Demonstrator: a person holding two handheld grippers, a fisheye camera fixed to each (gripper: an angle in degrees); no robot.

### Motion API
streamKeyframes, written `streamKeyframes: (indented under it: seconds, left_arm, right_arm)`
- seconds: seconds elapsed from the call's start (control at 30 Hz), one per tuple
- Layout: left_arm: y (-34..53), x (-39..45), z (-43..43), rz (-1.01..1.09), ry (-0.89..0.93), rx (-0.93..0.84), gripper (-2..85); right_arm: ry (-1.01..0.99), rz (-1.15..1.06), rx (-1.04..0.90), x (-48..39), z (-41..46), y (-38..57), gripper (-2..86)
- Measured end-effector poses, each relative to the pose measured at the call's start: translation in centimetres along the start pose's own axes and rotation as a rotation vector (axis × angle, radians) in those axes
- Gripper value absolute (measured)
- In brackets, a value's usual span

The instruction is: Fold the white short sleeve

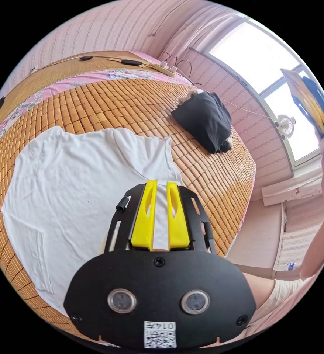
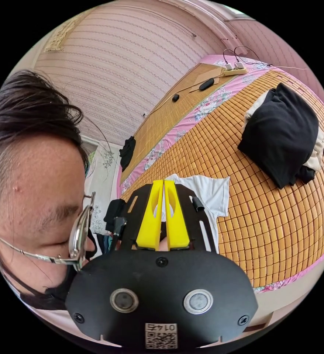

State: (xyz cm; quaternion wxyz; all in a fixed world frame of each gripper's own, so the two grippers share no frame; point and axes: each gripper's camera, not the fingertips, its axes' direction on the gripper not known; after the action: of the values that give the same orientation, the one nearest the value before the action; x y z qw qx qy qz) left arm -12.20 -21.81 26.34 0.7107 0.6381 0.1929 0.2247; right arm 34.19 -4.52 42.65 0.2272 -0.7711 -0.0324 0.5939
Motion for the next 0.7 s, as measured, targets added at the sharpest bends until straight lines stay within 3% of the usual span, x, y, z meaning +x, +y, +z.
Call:
streamKeyframes:
  seconds: [0.5,0.7]
  left_arm:
    - [-2.5,0.9,4.1,0.038,0.005,-0.012,5.2]
    - [-5.1,0.1,5.5,0.073,-0.016,0.004,5.8]
  right_arm:
    - [-0.008,-0.010,0.043,-0.3,-3.5,-0.2,-0.1]
    - [0.152,-0.035,0.037,1.2,-3.0,1.1,-0.2]
